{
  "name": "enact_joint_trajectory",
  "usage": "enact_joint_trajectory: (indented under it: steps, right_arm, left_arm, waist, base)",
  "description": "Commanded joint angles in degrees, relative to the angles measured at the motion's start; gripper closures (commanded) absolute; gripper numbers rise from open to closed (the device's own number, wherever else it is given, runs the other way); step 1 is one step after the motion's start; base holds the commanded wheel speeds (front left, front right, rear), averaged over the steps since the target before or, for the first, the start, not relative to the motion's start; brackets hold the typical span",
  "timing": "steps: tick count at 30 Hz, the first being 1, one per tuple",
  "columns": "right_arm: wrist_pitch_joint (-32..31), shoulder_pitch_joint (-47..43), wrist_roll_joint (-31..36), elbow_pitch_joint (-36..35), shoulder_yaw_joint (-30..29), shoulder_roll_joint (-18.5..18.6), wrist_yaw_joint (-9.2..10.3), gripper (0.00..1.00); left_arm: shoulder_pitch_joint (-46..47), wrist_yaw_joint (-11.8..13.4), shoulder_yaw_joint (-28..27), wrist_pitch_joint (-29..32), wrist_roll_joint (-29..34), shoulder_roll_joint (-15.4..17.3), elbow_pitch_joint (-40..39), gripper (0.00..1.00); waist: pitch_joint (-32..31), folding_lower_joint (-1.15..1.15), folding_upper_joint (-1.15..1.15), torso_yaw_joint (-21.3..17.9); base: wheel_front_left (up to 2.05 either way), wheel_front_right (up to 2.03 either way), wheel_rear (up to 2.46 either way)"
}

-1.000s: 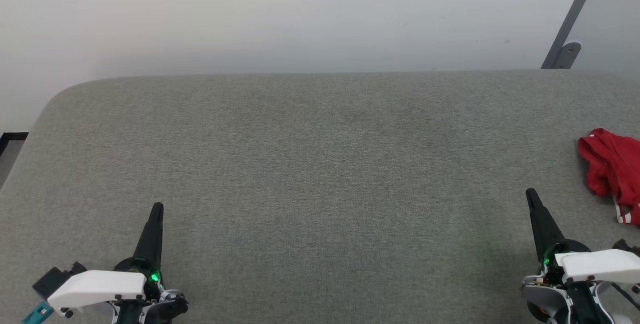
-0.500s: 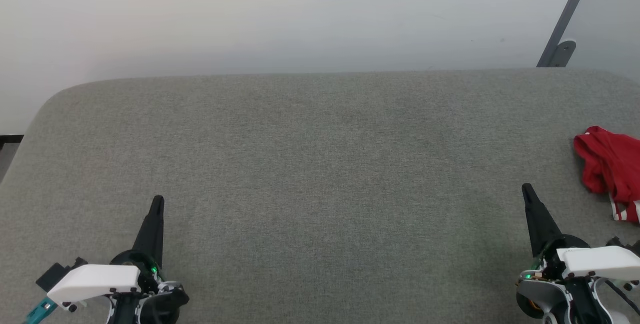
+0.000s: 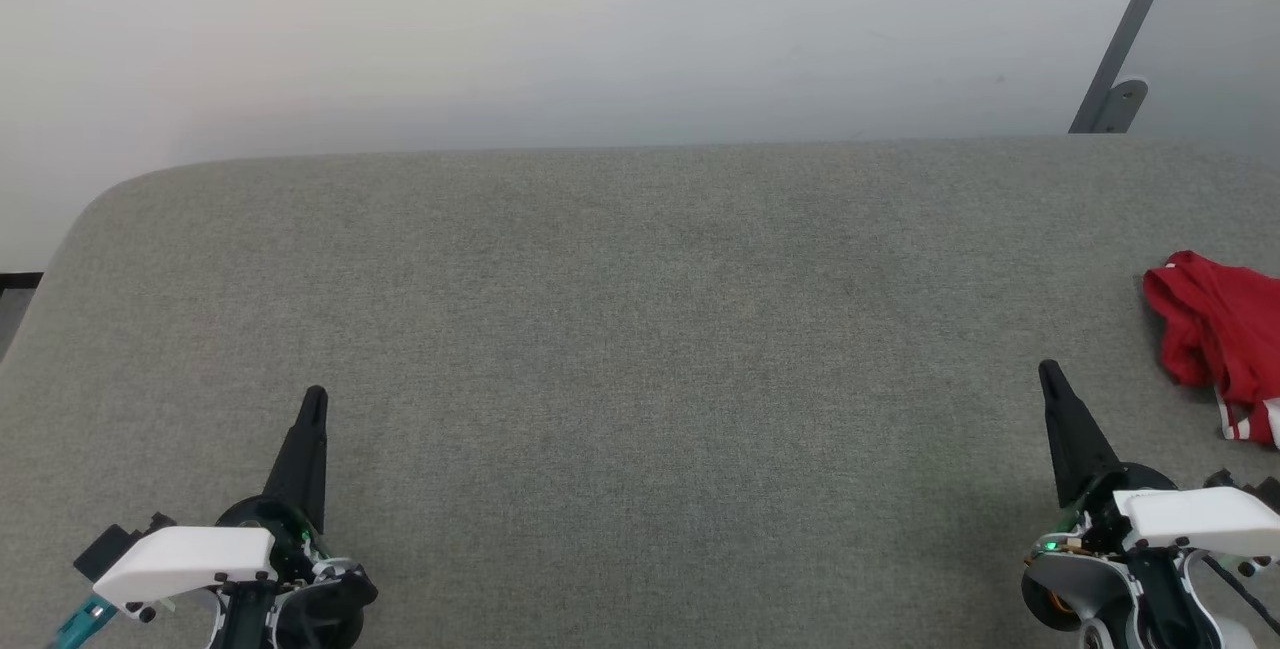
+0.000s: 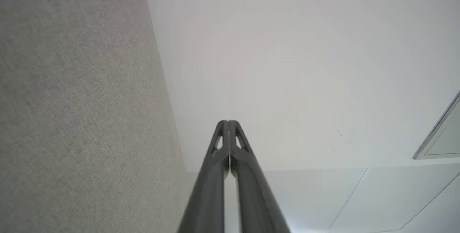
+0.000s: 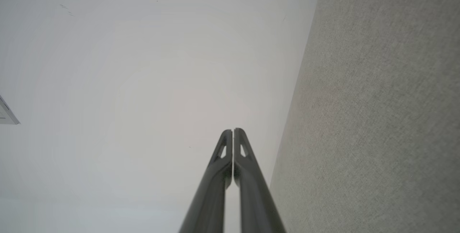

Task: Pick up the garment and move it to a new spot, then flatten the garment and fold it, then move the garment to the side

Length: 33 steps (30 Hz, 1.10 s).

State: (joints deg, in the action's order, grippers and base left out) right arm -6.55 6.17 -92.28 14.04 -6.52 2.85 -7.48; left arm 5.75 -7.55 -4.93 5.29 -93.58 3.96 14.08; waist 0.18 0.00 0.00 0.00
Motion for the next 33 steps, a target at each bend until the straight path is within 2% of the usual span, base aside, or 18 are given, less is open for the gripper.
enact_joint_trajectory:
  steps: [1,33]
  right_arm:
    - [-0.12,0.22,-0.20,0.10,-0.09,-0.12,-0.02,1.00]
    - [-0.11,0.22,-0.22,0.08,-0.06,-0.11,-0.02,1.00]
  left_arm:
    - [0.80,0.13,-0.21,0.22,-0.15,0.01,-0.02,1.00]
    - [0.87,0.13,-0.73,0.63,0.44,-0.40,-0.01,1.00]
  waist:
    - [0.00,0.00,0.00,0.00]
    - [0.00,0.00,0.00,0.00]
  base:
    - [0.00,0.00,0.00]
    - [0.00,0.00,0.00]
